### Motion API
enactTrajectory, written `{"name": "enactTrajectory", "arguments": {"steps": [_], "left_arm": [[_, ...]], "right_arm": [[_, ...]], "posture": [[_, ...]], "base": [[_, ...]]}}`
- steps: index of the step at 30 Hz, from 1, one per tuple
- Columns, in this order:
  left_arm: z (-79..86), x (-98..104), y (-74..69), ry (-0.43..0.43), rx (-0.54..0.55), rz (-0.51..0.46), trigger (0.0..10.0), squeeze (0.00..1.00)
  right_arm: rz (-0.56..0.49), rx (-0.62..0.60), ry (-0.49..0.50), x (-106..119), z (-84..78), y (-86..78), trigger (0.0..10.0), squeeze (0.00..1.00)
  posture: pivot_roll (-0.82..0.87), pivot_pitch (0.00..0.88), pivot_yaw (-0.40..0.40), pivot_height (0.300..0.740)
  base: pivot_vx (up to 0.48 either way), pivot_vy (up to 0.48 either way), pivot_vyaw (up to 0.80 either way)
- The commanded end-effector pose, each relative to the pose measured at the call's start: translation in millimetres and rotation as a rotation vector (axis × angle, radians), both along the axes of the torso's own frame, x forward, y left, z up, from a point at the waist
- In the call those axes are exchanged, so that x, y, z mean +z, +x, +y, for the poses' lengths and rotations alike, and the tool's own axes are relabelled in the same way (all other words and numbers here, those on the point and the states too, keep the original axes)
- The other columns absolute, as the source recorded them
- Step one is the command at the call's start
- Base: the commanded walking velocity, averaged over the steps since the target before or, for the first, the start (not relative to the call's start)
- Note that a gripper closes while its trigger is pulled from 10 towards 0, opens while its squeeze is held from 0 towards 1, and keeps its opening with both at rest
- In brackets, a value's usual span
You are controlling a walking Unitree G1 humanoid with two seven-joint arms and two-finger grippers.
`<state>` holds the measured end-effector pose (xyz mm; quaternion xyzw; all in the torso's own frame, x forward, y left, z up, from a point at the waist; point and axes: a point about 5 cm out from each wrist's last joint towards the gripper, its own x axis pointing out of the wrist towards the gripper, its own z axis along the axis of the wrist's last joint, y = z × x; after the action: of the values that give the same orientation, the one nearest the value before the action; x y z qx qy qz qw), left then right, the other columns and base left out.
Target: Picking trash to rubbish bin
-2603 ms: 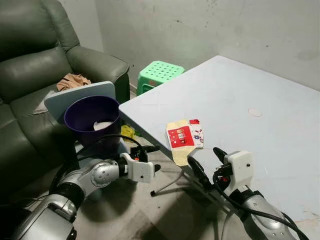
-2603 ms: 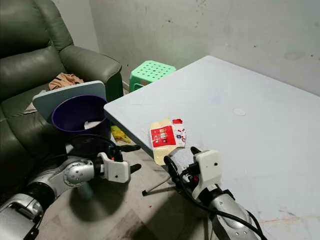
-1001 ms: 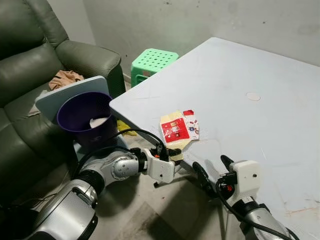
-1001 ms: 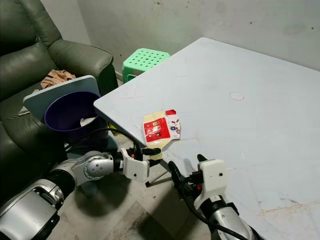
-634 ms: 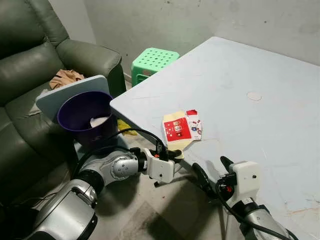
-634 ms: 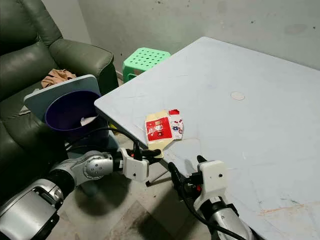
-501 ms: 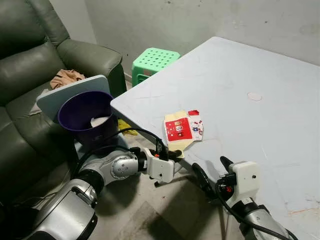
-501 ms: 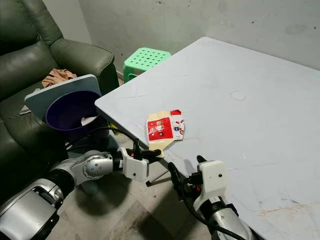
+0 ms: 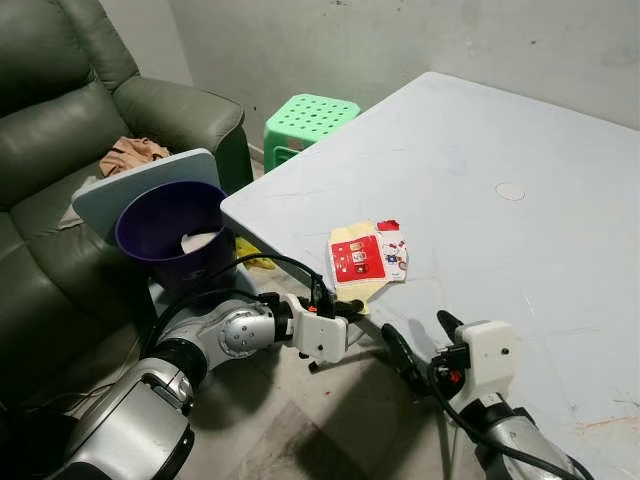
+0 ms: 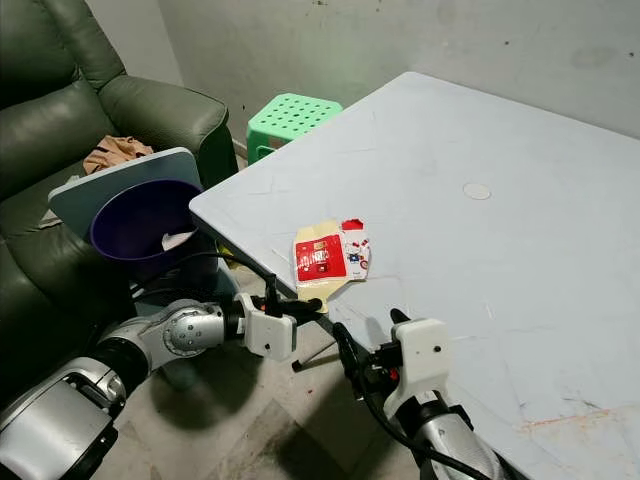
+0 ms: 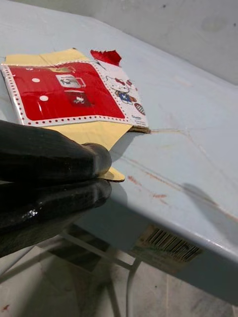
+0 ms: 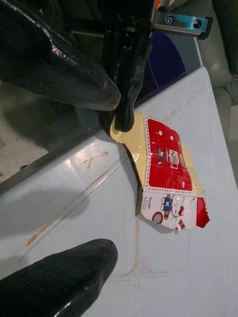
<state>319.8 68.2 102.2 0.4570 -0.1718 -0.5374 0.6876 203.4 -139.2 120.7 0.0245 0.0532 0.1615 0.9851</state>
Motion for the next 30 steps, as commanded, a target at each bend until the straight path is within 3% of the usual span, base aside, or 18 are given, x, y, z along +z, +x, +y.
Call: {"name": "enactTrajectory", "arguments": {"steps": [1,11,17,20,21,23,27,29,30], "left_arm": [[0.6,3.6,0.0,-0.03,-0.003,-0.004,0.0,0.0],[-7.9,28.5,-0.5,-0.19,-0.063,-0.04,0.0,0.0],[-5.0,53.3,10.8,-0.283,-0.021,-0.08,0.0,0.0],[0.4,66.1,19.4,-0.343,0.039,-0.083,0.0,0.0],[8.8,75.1,27.3,-0.405,0.113,-0.071,0.0,0.0],[15.6,79.4,32.6,-0.458,0.174,-0.049,0.0,0.0],[33.8,85.9,43.3,-0.641,0.333,0.041,0.0,0.0],[43.5,87.7,47.1,-0.735,0.408,0.085,0.6,0.0],[49.2,89.0,49.3,-0.791,0.453,0.109,6.9,0.0]], "right_arm": [[0.003,0.006,-0.001,-0.4,2.8,-0.1,10.0,0.0],[-0.003,0.034,0.004,-1.8,7.8,7.1,10.0,0.0],[-0.011,0.048,0.008,-2.0,10.6,11.7,10.0,0.0],[-0.018,0.052,0.01,-2.0,10.5,14.0,10.0,0.0],[-0.029,0.047,0.013,-1.5,10.1,17.7,10.0,0.0],[-0.037,0.044,0.017,-1.3,9.9,20.6,10.0,0.0],[-0.07,0.032,0.04,0.3,9.4,28.9,10.0,0.0],[-0.086,0.024,0.057,1.8,8.4,34.3,10.0,0.0],[-0.094,0.02,0.065,2.5,7.5,37.2,10.0,0.0]], "posture": [[-0.27,0.125,0.065,0.74],[-0.24,0.103,0.058,0.74],[-0.22,0.078,0.051,0.74],[-0.21,0.068,0.05,0.74],[-0.2,0.052,0.05,0.74],[-0.19,0.046,0.05,0.74],[-0.17,0.016,0.046,0.74],[-0.16,0.007,0.044,0.74],[-0.15,0.0,0.04,0.74]], "base": [[0.0,0.0,0.0],[0.0,0.0,0.0],[0.0,0.0,0.0],[0.0,0.0,0.0],[0.0,0.0,0.0],[0.0,0.0,0.0],[0.0,0.0,0.0],[0.0,0.0,0.0],[0.0,0.0,0.0]]}}
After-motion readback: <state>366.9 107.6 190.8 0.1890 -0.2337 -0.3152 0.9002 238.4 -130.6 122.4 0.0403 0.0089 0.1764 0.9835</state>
